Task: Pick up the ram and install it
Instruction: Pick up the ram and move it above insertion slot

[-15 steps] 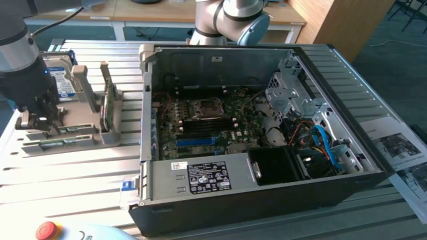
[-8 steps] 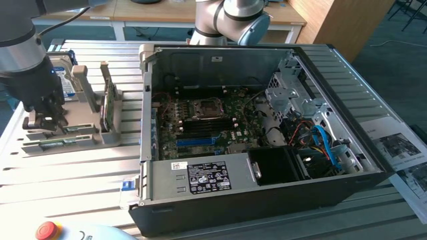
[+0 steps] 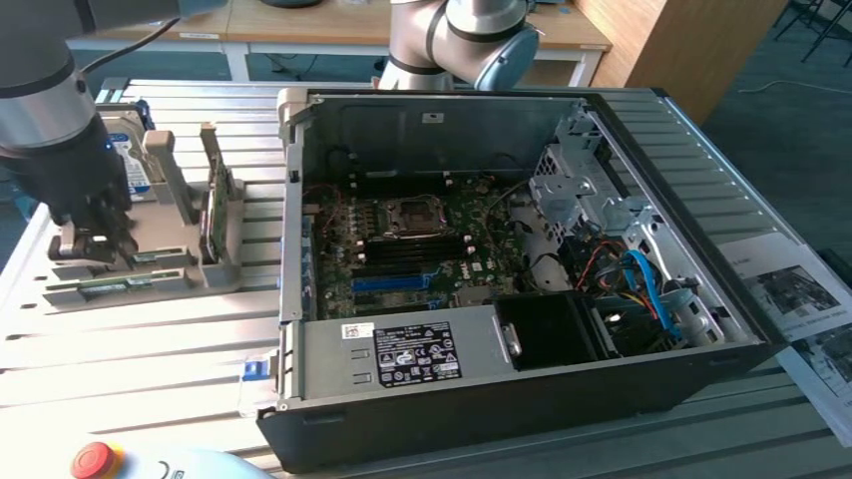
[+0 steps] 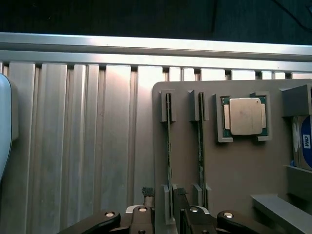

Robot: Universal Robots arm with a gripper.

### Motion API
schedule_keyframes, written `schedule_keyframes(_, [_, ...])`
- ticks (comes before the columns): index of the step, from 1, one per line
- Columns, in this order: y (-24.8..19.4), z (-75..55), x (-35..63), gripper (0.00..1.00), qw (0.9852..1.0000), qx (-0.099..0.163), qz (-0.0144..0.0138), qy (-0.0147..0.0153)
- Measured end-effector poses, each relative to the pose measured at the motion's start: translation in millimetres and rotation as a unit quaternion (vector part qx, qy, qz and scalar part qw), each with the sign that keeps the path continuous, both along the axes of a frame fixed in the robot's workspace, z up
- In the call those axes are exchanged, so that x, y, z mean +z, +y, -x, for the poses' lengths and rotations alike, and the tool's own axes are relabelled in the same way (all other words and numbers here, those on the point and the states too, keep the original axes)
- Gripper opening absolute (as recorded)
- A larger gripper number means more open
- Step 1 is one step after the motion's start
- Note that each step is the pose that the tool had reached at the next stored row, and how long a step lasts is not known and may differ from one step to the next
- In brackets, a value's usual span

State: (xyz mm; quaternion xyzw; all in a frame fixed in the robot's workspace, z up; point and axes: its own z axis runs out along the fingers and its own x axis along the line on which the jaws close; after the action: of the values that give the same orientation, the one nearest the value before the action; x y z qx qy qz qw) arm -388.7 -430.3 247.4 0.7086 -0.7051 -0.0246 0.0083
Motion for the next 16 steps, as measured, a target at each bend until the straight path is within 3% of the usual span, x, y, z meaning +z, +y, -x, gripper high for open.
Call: schedule_keyframes(16, [0.0,0.0,-22.9,0.3,1.0,0.0,0.0,0.0])
